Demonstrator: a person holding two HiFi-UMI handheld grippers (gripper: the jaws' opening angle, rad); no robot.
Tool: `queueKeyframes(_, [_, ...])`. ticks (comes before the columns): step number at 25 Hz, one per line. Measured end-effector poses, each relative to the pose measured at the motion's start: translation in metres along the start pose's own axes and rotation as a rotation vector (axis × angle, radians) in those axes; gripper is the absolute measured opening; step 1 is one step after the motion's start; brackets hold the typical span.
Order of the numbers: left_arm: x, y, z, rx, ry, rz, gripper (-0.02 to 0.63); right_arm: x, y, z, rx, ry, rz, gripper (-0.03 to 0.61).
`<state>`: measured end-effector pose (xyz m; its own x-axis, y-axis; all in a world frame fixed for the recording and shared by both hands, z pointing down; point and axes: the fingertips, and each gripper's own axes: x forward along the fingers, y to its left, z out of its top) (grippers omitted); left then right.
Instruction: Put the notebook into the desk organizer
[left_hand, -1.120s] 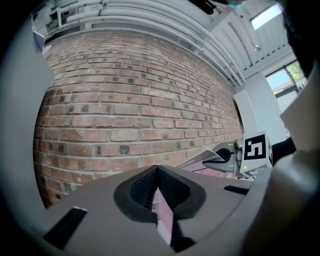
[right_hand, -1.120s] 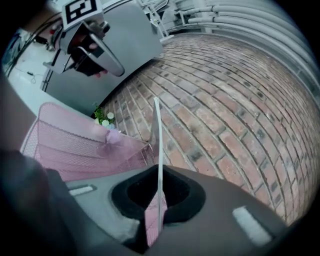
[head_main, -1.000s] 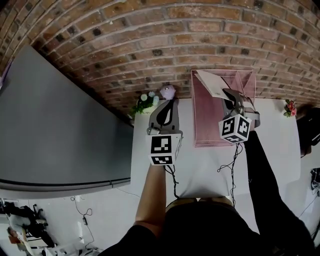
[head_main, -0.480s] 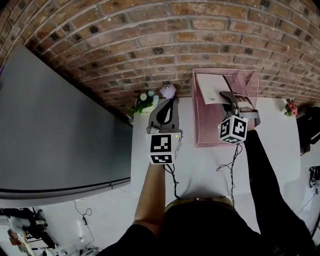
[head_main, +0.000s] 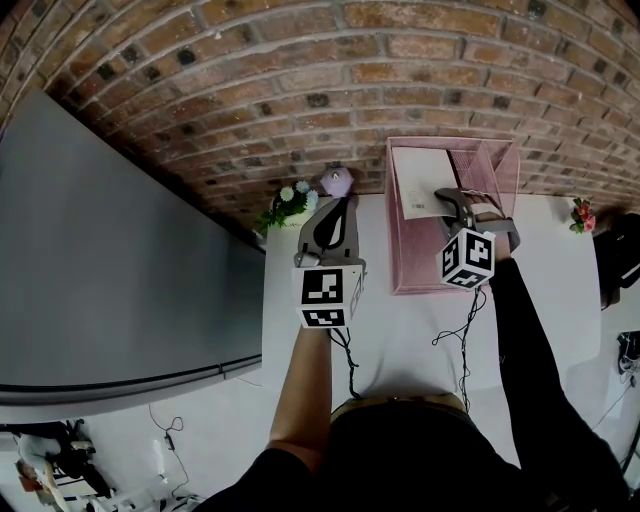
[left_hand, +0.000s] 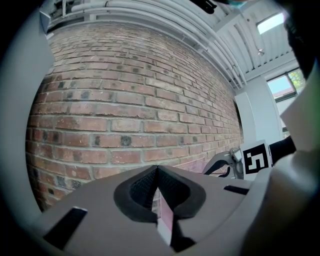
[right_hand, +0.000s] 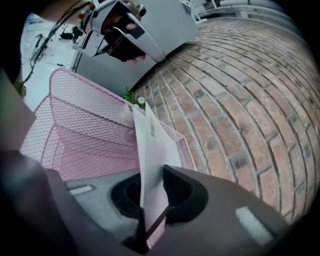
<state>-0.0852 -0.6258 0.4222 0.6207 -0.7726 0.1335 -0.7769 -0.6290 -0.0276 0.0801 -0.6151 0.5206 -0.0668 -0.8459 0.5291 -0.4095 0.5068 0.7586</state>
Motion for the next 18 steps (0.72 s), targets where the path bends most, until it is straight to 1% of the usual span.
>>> queueKeyframes(3, [0.002,-0.001,0.0,-0.003,-0.003,-0.005,0.009,0.002,0.009,-0.001,0.033,0.004,0.087,0.021])
queueKeyframes(5, [0.003,-0.001,-0.001,-0.005,-0.002,-0.009,0.009,0.003,0.014,-0.002,0.046,0.007,0.127,0.021])
queueKeyframes(9, [0.004,-0.002,-0.002,-0.007,0.001,-0.012,0.009,0.004,0.016,-0.003,0.065,0.011,0.148,0.023])
queueKeyframes(12, [0.005,-0.003,-0.002,-0.007,0.003,-0.015,0.009,0.004,0.016,0.001,0.097,-0.008,0.15,0.037])
queueKeyframes(16, [0.004,-0.005,-0.002,-0.007,0.003,-0.019,0.009,0.001,0.023,0.007,0.168,-0.037,0.226,0.151])
queueKeyframes(18, [0.003,-0.004,-0.002,-0.007,0.005,-0.019,0.009,-0.002,0.025,0.011,0.193,-0.057,0.26,0.183])
